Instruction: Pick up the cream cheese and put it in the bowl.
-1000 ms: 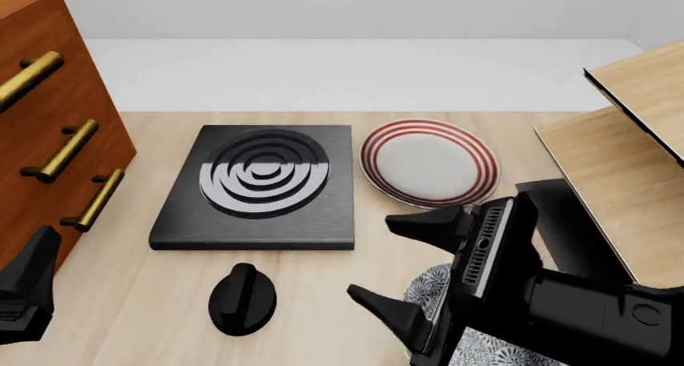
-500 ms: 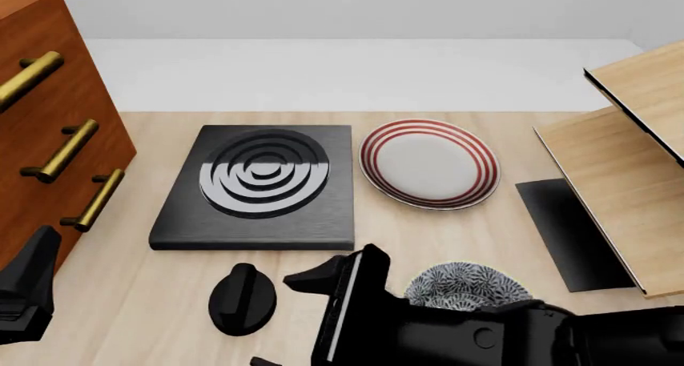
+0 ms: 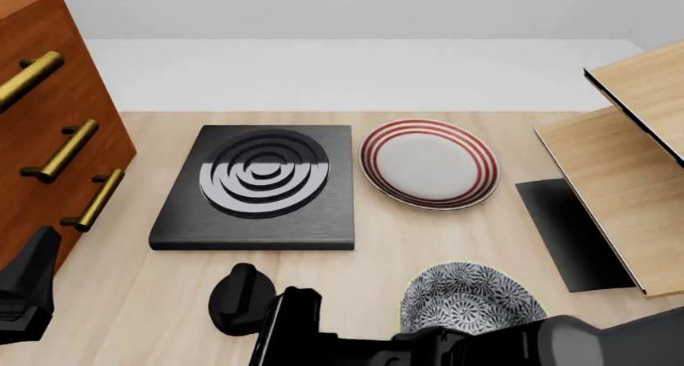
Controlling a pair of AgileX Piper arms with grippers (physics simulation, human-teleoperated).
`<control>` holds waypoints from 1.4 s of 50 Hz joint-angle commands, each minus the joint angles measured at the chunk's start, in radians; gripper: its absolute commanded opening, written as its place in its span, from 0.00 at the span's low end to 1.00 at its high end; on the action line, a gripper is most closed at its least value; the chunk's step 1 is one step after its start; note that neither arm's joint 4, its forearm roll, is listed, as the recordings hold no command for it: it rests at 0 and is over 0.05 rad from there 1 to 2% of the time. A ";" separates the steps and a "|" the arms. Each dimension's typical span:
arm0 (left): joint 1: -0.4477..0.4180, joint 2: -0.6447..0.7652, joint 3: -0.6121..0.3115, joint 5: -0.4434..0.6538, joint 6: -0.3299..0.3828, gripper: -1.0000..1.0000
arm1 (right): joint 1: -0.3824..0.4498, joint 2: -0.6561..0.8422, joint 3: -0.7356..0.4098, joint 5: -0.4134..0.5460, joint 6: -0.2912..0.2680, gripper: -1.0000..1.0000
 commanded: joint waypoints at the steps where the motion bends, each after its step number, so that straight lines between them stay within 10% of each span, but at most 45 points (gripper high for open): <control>1: 0.000 0.000 0.000 0.000 0.000 1.00 | 0.022 0.082 -0.052 -0.008 0.009 1.00; 49: 0.000 0.000 0.000 0.000 0.000 1.00 | 0.054 0.323 -0.205 -0.057 0.079 1.00; 50: 0.000 0.000 0.000 0.000 0.000 1.00 | 0.054 0.319 -0.201 -0.060 0.081 0.00; 70: 0.000 0.000 0.000 0.000 0.000 1.00 | 0.041 0.091 -0.063 -0.009 0.022 0.00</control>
